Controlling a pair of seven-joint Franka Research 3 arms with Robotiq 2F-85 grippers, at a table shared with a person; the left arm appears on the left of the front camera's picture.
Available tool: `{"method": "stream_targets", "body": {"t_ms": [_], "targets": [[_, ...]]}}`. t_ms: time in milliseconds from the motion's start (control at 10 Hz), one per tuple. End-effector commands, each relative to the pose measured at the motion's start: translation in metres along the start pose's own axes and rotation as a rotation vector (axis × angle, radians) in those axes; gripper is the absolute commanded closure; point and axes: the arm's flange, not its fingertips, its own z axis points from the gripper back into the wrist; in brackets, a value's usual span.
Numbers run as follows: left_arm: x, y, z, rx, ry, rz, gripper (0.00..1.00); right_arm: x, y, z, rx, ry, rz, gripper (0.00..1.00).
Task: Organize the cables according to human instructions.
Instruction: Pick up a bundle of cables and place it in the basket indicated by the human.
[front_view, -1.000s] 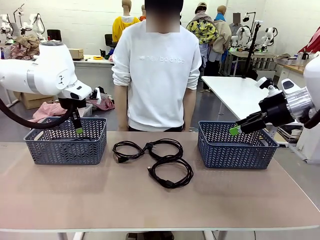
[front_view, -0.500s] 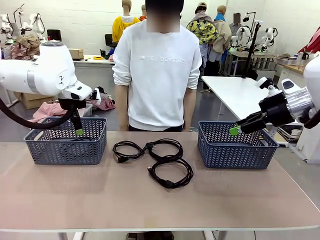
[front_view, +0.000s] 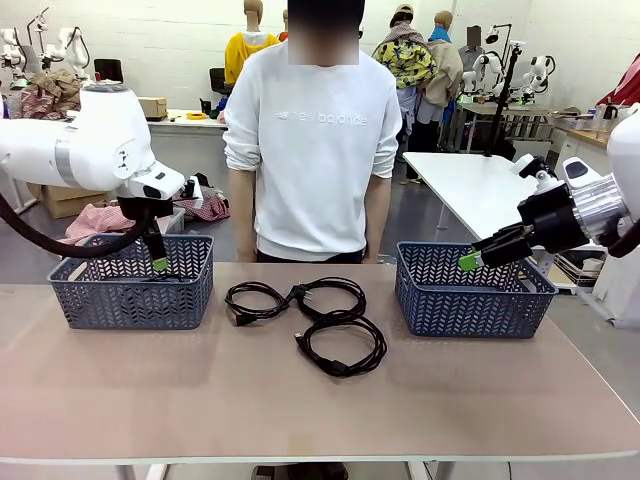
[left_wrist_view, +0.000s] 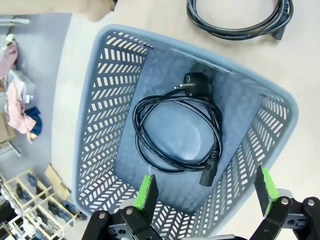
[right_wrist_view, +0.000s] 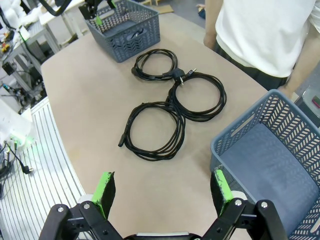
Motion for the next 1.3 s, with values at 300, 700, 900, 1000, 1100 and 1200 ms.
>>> {"method": "stream_targets", "body": {"t_ms": [300,700,900,1000,1100,1200], "targets": [[-0.001,0.001,0.0,0.005,-0.003,-0.014,0.0,0.002,-0.003,-0.002,0.011,-0.028,0.021,0.0],[0.004,-0.043,0.021,-0.03,-0.06,-0.004,0.0,0.002,-0.003,-0.002,0.011,-0.028,0.021,0.0],[-0.002,-0.075,0.038,-0.037,-0.122,0.01,0.0,0.002,-0.003,-0.002,0.011,-0.028,0.021,0.0],[-0.007,-0.09,0.041,-0.061,-0.153,0.004,0.0,0.002,-0.003,-0.002,0.011,-0.028,0.021,0.0],[-0.013,-0.105,0.043,-0.097,-0.193,-0.004,0.0,0.002,-0.003,-0.002,0.011,-0.028,0.021,0.0],[-0.017,-0.121,0.044,-0.121,-0.213,-0.02,0.0,0.002,-0.003,-0.002,0.011,-0.028,0.021,0.0]]}}
